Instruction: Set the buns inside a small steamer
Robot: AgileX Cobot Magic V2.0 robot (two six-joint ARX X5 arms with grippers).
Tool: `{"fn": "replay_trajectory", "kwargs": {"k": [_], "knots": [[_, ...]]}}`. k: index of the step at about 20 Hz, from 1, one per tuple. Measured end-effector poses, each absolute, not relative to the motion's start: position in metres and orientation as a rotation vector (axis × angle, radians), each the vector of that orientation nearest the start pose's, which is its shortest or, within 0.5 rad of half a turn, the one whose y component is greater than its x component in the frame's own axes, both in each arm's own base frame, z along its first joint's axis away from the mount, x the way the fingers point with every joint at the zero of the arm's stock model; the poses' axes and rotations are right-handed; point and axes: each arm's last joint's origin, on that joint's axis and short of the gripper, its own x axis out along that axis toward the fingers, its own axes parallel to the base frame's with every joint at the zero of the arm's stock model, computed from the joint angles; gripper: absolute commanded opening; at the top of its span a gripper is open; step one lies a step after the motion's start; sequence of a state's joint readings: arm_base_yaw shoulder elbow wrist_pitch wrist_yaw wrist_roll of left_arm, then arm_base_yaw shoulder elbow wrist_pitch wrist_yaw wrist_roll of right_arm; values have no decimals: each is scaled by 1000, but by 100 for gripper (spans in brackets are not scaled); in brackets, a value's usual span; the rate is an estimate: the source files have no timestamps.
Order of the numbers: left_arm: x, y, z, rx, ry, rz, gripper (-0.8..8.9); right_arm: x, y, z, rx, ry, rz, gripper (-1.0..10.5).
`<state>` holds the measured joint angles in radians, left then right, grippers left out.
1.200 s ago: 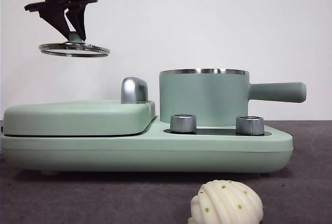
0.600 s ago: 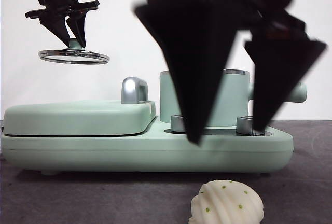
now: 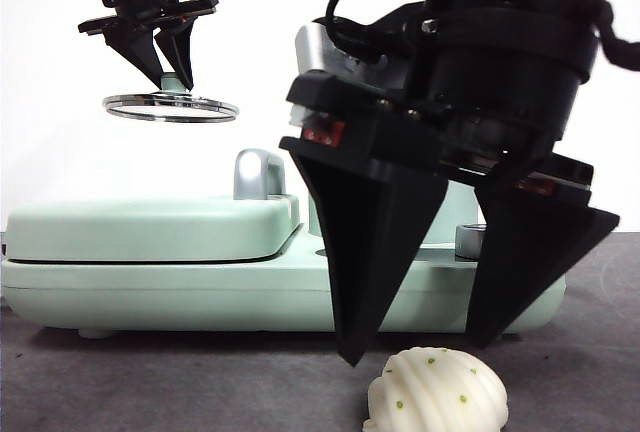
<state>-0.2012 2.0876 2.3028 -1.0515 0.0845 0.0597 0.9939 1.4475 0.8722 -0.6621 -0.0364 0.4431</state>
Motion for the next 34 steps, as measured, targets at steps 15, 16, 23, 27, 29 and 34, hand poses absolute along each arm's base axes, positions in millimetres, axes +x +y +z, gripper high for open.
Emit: {"fn": "replay_trajectory", "kwargs": {"k": [15,16,23,27,29,34], "knots": [[418,-90,390,106,806,-299,15,148,221,167,-288,1368,564,131],[418,-90,390,106,806,-298,15,149,221,171,-298,1381,556,131],[418,-90,390,106,806,-299,15,159,232,250,-346,1422,535,132],[418,-90,390,106,806,-298,15,190,223,309,-245,1308,537,133],[418,-90,390,106,806,-299,15,214,210,334,-191,1238,515,133],[418,-90,390,106,806,-299,15,285,192,349,-145,1202,448,133]]}}
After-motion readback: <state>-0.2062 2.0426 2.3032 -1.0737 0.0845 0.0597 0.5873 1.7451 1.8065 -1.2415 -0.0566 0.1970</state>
